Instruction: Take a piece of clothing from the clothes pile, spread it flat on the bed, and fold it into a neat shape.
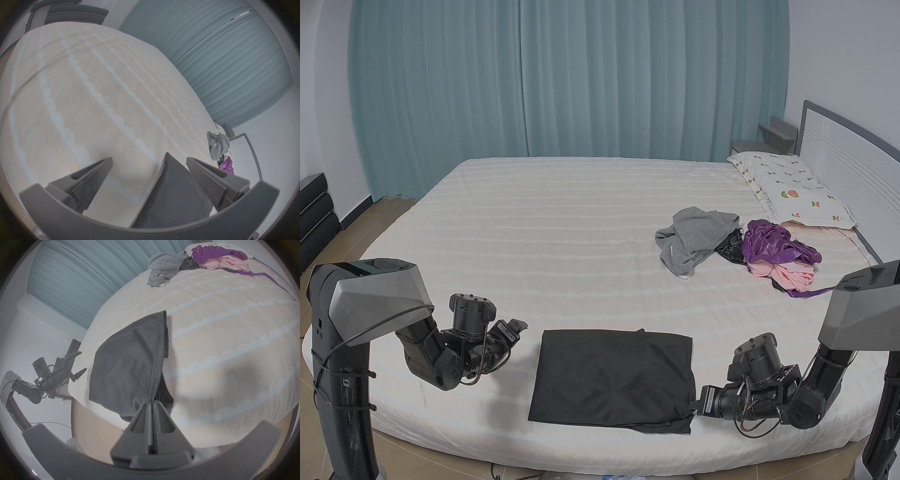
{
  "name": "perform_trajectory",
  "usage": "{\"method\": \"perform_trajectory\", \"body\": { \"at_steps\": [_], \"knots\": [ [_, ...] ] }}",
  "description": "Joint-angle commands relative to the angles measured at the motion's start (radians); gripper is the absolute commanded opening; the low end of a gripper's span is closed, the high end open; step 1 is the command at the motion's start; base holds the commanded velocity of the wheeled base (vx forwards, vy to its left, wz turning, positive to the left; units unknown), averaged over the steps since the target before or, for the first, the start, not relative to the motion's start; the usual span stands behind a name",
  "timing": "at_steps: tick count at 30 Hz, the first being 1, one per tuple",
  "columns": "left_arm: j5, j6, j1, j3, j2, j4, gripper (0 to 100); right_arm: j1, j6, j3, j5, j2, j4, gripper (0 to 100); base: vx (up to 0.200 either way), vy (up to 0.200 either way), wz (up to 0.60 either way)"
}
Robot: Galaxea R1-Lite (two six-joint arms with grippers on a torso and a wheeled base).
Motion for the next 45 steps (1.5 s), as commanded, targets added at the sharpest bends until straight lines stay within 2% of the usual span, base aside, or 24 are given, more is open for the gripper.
{"method": "perform_trajectory", "body": {
  "at_steps": [1, 18, 19, 25, 30, 32, 33, 35, 39, 45],
  "knots": [
    [0.001, 0.000, 0.000, 0.002, 0.000, 0.000, 100, 0.005, 0.001, 0.021, 0.000, -0.043, 0.001, 0, 0.000, 0.000, 0.00],
    [0.001, 0.000, 0.000, 0.002, 0.000, 0.000, 100, 0.001, -0.021, 0.082, 0.004, -0.043, 0.007, 0, 0.000, 0.000, 0.00],
    [0.001, 0.000, 0.000, 0.002, 0.000, 0.000, 100, 0.001, -0.027, 0.079, 0.006, -0.034, 0.007, 100, 0.000, 0.000, 0.00],
    [0.001, 0.000, 0.000, 0.003, 0.000, 0.000, 100, -0.031, -0.044, -0.025, 0.006, 0.023, 0.005, 100, 0.000, 0.000, 0.00],
    [0.001, 0.000, 0.000, 0.003, 0.000, 0.000, 100, -0.097, -0.044, -0.192, 0.003, 0.089, 0.008, 100, 0.000, 0.000, 0.00],
    [0.001, 0.000, 0.000, 0.003, 0.000, 0.000, 100, -0.134, -0.049, -0.315, -0.003, 0.161, 0.031, 100, 0.000, 0.000, 0.00],
    [0.001, 0.000, 0.000, 0.003, 0.000, 0.000, 100, -0.134, -0.049, -0.315, -0.003, 0.161, 0.031, 100, 0.000, 0.000, 0.00],
    [0.001, 0.000, 0.000, 0.003, 0.000, 0.000, 100, -0.151, -0.049, -0.424, 0.009, 0.188, 0.130, 100, 0.000, 0.000, 0.00],
    [0.001, 0.000, 0.000, 0.003, 0.000, 0.000, 100, -0.185, -0.047, -0.556, 0.009, 0.219, 0.223, 100, 0.000, 0.000, 0.00],
    [0.001, 0.000, 0.000, 0.003, 0.000, 0.000, 100, -0.191, -0.042, -0.606, 0.011, 0.233, 0.292, 100, 0.000, 0.000, 0.00]
  ]
}}
